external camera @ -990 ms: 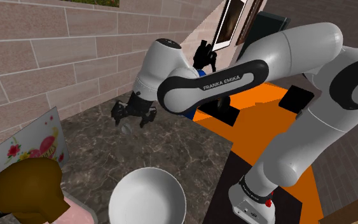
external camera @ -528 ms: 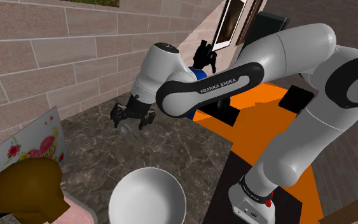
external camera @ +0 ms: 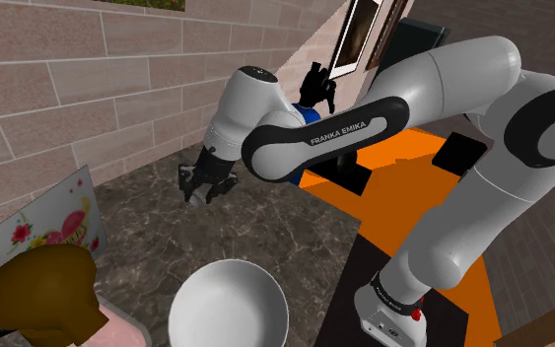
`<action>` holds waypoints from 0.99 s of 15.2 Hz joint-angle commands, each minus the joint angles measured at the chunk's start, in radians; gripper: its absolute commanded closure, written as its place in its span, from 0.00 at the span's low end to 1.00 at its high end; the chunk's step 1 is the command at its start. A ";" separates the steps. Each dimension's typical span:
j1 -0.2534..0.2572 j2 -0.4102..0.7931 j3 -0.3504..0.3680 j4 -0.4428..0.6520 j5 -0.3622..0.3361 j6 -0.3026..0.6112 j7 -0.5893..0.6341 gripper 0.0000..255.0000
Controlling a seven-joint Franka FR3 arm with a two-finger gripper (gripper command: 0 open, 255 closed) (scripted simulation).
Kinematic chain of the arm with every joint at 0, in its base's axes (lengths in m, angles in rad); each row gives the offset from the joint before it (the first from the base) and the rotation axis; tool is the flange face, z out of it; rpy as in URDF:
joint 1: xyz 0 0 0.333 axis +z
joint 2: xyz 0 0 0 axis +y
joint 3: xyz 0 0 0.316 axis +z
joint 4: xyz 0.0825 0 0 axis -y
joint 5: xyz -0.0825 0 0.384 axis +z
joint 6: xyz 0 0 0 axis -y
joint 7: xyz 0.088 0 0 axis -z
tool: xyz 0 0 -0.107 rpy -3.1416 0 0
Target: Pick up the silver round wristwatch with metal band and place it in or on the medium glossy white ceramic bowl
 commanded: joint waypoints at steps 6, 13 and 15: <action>0.000 -0.014 -0.002 0.014 0.010 -0.027 -0.007 1.00; 0.000 -0.056 -0.009 0.071 0.036 -0.121 -0.024 1.00; -0.001 -0.066 -0.011 0.089 0.041 -0.148 -0.028 1.00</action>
